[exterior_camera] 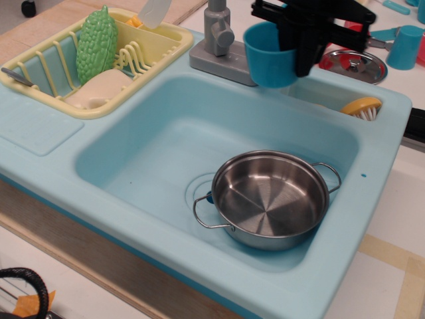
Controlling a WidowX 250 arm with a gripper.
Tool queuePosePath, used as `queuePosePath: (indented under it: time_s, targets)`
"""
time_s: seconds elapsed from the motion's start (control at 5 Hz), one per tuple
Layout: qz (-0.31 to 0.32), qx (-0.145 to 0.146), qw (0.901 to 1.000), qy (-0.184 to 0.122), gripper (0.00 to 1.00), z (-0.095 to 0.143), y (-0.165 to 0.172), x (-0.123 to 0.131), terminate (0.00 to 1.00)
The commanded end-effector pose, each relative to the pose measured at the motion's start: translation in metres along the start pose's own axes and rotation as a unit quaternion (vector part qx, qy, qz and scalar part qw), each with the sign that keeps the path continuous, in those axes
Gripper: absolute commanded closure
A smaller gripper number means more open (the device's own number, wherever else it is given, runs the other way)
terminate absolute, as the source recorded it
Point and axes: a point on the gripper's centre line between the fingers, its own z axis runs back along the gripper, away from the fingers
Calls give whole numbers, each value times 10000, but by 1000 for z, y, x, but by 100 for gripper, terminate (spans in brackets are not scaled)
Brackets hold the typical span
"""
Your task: Put cup into pot or pan
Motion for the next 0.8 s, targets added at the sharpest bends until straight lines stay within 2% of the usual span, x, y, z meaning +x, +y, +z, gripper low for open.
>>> queuePosePath:
  time_s: [0.0,0.2,0.4,0.6]
  targets:
    - [674,-189,9971,-296,100,17,-36,-33,0]
    - [1060,-217,9936,-338,100,11,-44,-64,0]
    - [1278,-278,9910,-270,100,4,-43,-83,0]
    - [1214,-335,9918,-209,100,1,-36,-86,0]
